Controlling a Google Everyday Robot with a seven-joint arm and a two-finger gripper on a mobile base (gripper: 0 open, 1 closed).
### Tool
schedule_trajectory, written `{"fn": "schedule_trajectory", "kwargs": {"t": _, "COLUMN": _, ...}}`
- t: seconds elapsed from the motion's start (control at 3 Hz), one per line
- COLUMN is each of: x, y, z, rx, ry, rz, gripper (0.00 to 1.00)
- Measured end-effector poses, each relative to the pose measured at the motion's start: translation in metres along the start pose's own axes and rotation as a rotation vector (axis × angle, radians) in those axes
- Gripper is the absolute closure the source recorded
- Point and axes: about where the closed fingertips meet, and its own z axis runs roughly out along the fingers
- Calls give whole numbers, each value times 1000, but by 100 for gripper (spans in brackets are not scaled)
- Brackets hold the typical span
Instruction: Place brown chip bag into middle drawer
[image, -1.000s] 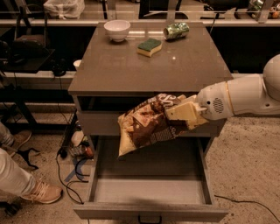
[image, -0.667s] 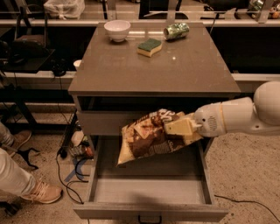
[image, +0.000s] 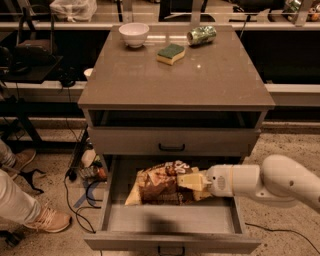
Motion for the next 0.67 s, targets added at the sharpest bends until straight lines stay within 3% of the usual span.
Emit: {"fn": "schedule_trajectory", "kwargs": {"t": 0.67, "x": 43, "y": -44, "z": 41, "rx": 45, "ry": -76, "rz": 97, "gripper": 100}}
